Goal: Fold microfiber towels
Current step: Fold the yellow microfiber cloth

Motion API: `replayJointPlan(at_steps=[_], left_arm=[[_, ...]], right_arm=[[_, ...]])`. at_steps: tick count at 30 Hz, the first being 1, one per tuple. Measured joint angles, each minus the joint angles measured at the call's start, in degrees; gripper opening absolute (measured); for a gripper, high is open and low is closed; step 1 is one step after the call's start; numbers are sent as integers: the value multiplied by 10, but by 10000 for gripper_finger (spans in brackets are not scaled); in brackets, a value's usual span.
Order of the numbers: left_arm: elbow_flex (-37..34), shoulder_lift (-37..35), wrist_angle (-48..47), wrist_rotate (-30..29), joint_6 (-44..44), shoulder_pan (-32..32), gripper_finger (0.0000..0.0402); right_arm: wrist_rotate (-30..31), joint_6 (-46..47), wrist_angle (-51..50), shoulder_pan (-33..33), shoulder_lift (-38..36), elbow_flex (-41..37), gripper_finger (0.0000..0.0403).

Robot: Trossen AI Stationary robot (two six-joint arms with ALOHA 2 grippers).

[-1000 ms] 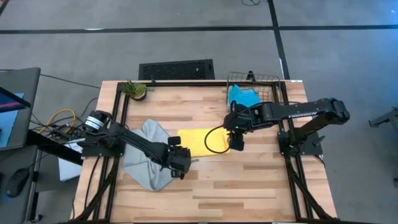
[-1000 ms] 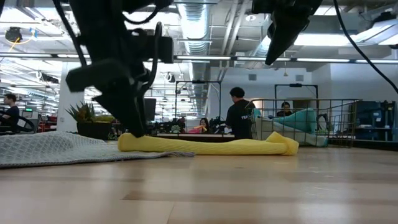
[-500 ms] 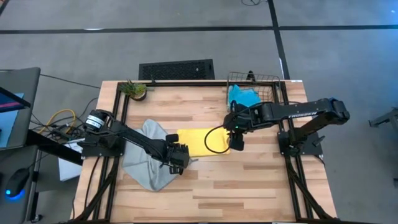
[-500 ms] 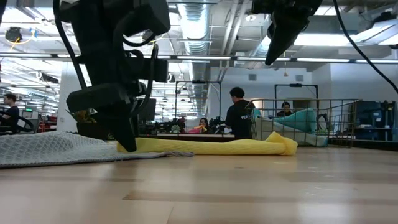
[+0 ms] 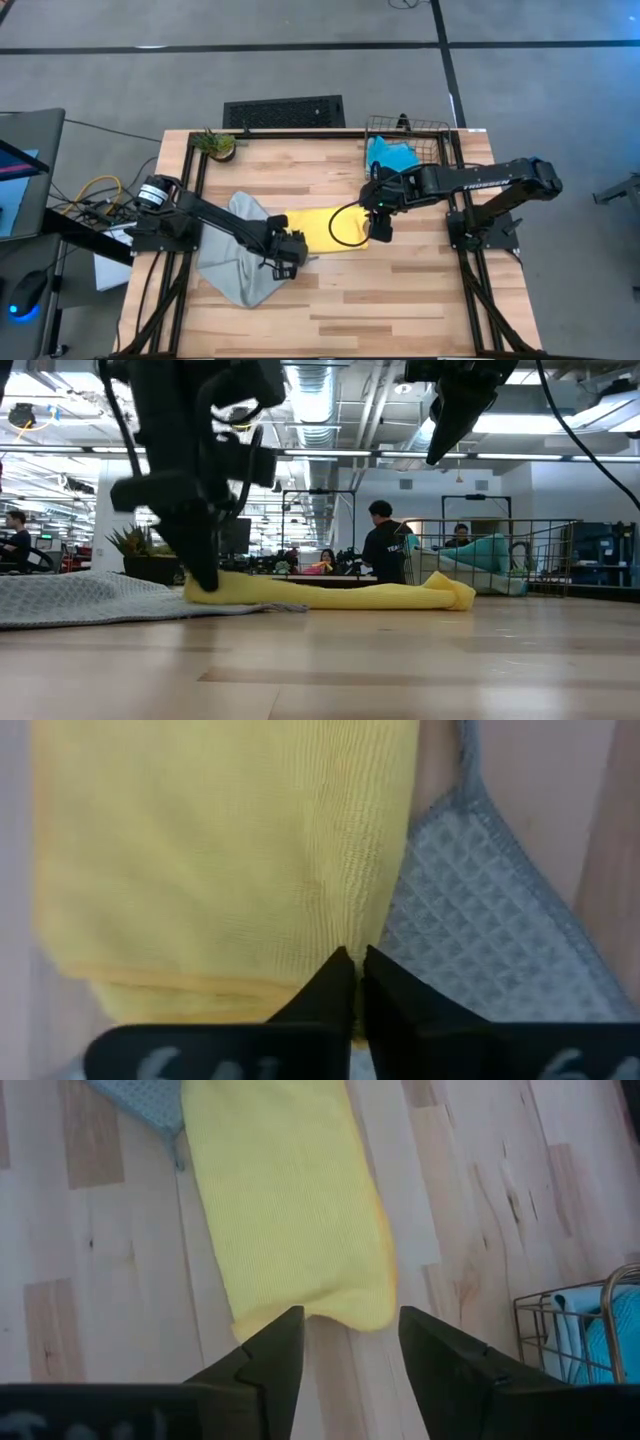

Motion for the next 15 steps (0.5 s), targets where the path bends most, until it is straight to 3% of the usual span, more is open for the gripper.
replayJointPlan(at_steps=[6,15], left_arm=[[64,-1,-71,-19,40,1,5],[143,-1,-85,-52,221,10,2]], right_arm=[[0,0,0,0,0,0,189],[0,12,-36,0,-6,0,183]])
